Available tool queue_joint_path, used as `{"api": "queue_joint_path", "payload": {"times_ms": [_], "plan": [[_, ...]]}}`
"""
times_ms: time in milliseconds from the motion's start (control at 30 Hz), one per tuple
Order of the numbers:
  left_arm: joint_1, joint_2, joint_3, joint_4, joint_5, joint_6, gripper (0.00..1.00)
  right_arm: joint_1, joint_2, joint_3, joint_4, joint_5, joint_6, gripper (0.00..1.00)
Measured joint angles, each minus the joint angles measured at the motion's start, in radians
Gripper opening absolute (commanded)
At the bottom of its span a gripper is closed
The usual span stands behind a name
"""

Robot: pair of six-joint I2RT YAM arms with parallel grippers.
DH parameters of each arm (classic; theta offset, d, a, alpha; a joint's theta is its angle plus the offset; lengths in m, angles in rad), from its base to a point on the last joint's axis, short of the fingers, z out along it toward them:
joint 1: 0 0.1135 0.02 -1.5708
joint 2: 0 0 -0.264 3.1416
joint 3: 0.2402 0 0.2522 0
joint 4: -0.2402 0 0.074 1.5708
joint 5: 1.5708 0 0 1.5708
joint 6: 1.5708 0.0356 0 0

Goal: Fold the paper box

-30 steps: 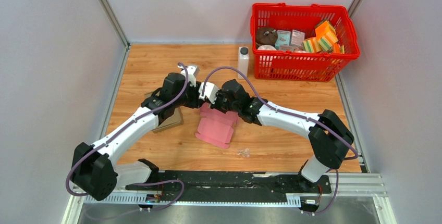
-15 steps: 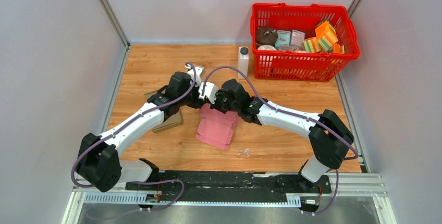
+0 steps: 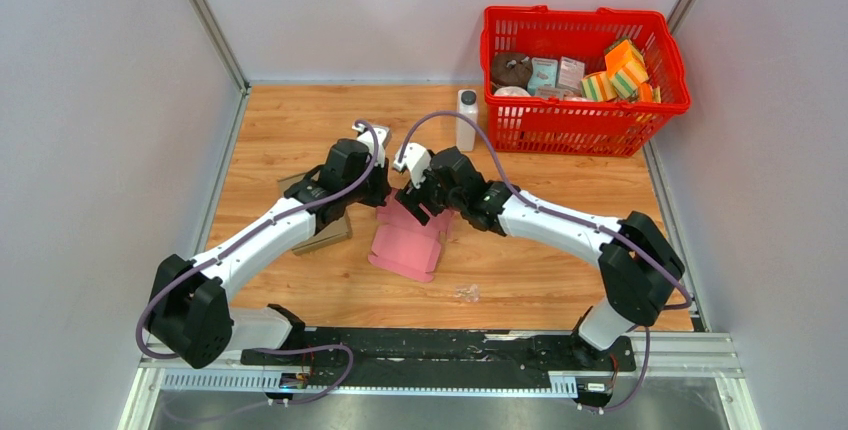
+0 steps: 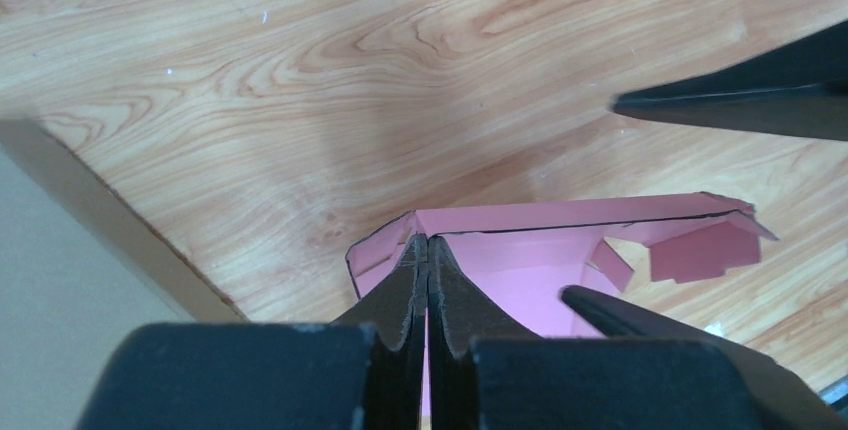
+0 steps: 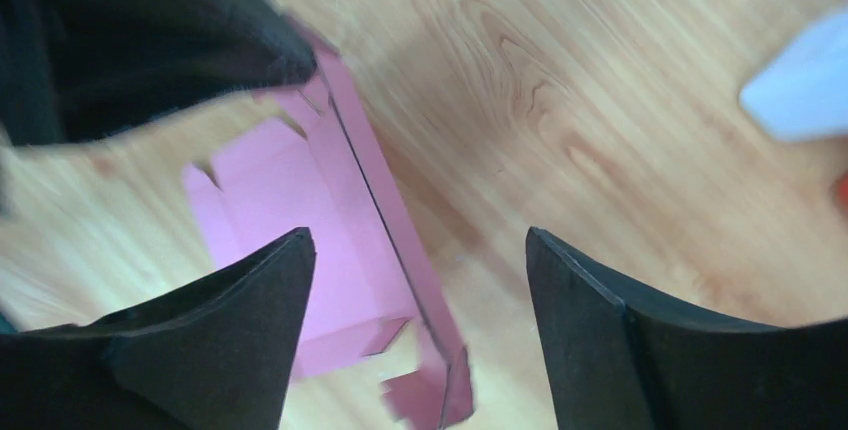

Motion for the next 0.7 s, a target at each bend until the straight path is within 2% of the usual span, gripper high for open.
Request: {"api": "queue_joint_path", "payload": {"times_ms": [33,133,200,300,333,400,533,700], "plan": [[0.0,0.0,0.0,-0.002,-0.01,-0.011,0.0,-0.003,-0.005,0.043,-0.079,0.02,0.095,0.9],[-0.001,0.006,0.0,-0.003,-0.037,-0.052,0.0,-0.013,-0.032,0.192,-0.272,0.061,0.396,0.91],[-0.003,0.017,0.0,-0.003,-0.057,-0.081,0.0,-0.021,-0.077,0.255,-0.359,0.071,0.653,0.91],[-0.008,0.034,0.001,-0.011,-0.092,-0.121,0.0,-0.028,-0.162,0.268,-0.415,0.065,1.015,0.85],[-0.011,0.038,0.001,-0.016,-0.105,-0.136,0.0,-0.03,-0.181,0.262,-0.421,0.06,1.118,0.79],[-0.016,0.04,0.001,-0.03,-0.132,-0.164,0.0,-0.03,-0.2,0.24,-0.42,0.056,1.315,0.75],[-0.029,0.039,0.002,-0.043,-0.185,-0.197,0.0,-0.028,-0.154,0.203,-0.441,0.059,1.612,0.7],[-0.05,0.0,0.001,-0.051,-0.254,-0.228,0.0,-0.032,-0.058,0.19,-0.458,0.079,1.837,0.67]]}}
